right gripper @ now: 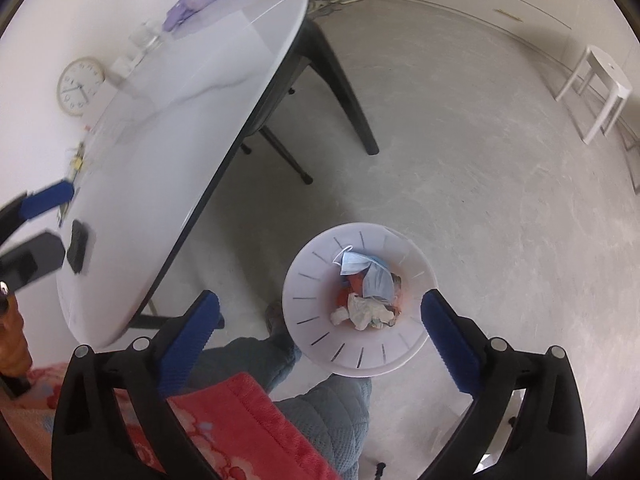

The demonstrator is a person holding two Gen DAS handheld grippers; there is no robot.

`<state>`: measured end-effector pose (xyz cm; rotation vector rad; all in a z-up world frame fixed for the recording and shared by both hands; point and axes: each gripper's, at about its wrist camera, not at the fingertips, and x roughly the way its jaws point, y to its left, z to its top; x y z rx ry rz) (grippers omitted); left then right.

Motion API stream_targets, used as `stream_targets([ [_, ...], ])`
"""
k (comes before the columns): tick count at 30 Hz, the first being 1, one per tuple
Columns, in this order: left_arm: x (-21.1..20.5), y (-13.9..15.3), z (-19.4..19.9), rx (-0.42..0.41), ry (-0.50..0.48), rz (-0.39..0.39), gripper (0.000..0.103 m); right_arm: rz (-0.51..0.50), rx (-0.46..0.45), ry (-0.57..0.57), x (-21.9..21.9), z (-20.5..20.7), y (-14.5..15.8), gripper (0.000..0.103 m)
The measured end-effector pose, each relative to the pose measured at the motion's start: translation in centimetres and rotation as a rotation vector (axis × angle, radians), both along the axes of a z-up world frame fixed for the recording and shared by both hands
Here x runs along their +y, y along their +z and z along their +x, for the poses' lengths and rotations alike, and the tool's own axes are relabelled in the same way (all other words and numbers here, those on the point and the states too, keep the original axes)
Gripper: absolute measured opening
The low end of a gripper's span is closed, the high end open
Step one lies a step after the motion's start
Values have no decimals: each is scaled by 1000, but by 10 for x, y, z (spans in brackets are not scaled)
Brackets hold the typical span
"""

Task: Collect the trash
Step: 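Open both tools over the white bin to drop mask and paper, then move both tools back over the table toward the black mesh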

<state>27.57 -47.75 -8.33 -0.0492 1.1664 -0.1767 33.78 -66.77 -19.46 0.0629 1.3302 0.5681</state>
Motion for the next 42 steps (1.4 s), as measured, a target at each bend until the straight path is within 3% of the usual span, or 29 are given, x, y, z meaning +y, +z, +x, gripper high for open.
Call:
stream_targets([
  [25,15,-4,-7,10,43,-16,95,-20,-1,43,18,-5,4,100],
  [29,31,-2,-12,-4,93,-12,95,-42,-32,79,34,1,13,100],
  [32,60,-1,-22,-13,187,-8,95,-54,-71,134,59,7,25,100],
  [35,108,0,-39,-17,339,-15,95,-39,-97,205,98,15,36,100],
  [42,260,-11,-116,-32,837,-47,95,16,-115,409,219,22,56,100],
])
